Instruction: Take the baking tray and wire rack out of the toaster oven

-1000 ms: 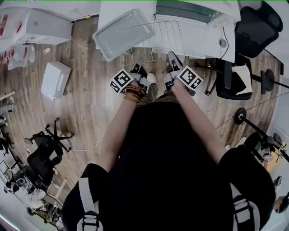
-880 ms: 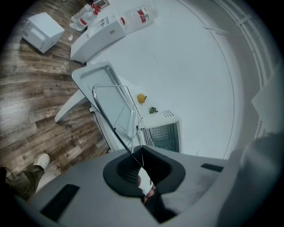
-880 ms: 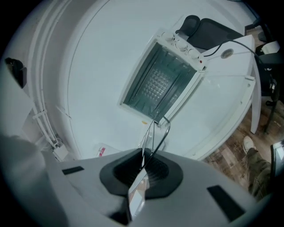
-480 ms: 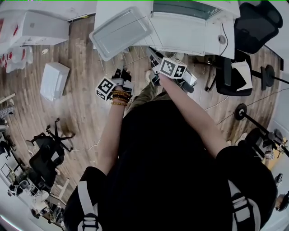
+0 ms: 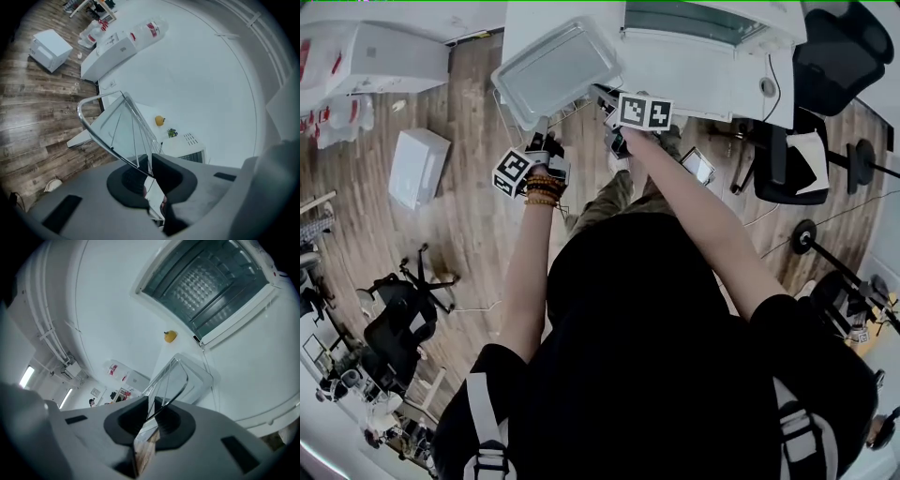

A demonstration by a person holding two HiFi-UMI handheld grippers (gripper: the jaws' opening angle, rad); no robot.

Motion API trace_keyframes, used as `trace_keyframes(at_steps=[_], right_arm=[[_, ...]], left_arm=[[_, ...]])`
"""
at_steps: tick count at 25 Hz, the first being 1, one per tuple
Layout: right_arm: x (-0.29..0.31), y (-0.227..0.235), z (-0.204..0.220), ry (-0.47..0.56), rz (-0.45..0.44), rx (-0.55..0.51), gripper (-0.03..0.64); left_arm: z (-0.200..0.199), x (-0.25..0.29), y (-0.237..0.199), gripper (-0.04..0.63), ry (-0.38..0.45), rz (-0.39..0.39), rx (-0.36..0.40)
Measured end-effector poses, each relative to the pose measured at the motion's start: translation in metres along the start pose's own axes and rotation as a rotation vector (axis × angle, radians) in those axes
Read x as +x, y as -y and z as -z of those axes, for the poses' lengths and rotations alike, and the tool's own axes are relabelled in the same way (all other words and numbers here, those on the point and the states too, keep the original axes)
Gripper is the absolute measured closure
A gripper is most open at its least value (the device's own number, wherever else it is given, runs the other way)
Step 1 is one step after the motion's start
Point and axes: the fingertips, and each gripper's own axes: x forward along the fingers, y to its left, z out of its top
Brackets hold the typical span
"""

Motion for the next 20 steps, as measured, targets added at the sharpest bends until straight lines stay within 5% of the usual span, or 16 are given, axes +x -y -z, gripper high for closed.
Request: trace_keyframes(at_steps=[6, 10, 14, 20], right_arm=[[0.025, 0.012, -0.012, -0.094, 0.037, 0.038, 0.549], [0.035, 0.022, -0.017, -0.2, 0.079, -0.006, 0.517], [0.035, 0.036, -0.011, -0.319, 0.166, -0.065, 0.418], [0.029, 0.053, -0.001, -0.395, 0.22, -0.032, 0.383]], left_arm=[[-0.018, 0.026, 0.003, 0.564, -0.051, -0.023, 0.037], [-0.014, 0.04, 0.002, 0.489, -0.215, -0.052, 0.102], [-0.003, 0.04, -0.011, 0.439, -0.355, -0.083, 0.017], [0.012, 0.041, -0.023, 0.439, -0.462, -0.095, -0.055]])
